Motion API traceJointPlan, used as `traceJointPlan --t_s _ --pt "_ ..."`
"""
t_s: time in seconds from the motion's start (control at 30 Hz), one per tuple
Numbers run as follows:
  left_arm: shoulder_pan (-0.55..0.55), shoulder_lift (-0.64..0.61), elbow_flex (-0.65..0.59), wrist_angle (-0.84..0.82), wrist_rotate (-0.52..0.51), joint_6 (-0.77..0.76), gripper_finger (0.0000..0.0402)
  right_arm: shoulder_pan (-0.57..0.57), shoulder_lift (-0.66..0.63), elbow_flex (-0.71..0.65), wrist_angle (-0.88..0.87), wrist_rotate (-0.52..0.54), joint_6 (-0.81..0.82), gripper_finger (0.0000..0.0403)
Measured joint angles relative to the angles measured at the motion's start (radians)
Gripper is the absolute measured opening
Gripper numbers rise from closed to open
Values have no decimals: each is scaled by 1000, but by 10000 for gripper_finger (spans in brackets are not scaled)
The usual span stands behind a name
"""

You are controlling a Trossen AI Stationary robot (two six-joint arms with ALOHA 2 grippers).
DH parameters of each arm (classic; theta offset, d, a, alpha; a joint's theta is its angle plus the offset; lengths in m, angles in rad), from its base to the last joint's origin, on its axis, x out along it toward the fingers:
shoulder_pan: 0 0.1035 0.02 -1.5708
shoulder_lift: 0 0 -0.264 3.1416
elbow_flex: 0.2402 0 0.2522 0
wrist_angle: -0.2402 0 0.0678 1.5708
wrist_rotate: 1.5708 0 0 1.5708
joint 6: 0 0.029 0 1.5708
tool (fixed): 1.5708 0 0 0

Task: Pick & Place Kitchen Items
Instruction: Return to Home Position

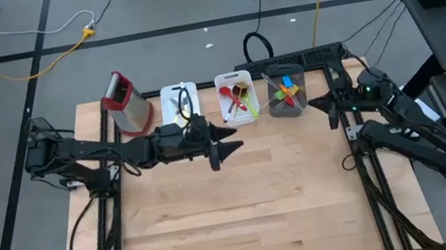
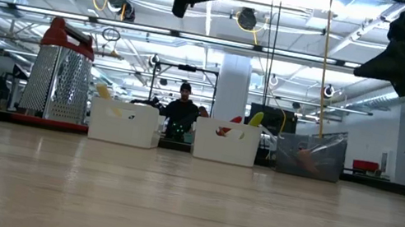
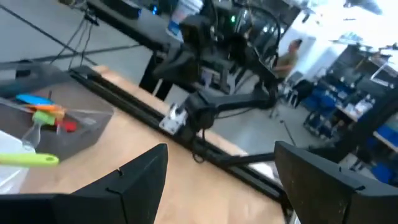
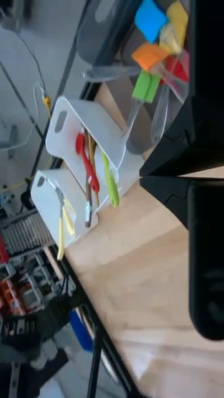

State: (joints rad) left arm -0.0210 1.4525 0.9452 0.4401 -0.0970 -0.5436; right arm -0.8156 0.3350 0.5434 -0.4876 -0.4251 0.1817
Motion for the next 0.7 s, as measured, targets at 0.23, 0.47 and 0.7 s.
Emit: traceJointPlan --t_s 0.23,0.47,0.7 --pt "-75 -46 1 -133 -64 56 299 119 -17 0 19 111 43 0" --pt "-96 -129 -12 -216 -115 122 299 244 -10 0 63 218 45 0" --pt "-73 -203 -145 -90 -74 100 298 281 -56 0 18 294 42 0"
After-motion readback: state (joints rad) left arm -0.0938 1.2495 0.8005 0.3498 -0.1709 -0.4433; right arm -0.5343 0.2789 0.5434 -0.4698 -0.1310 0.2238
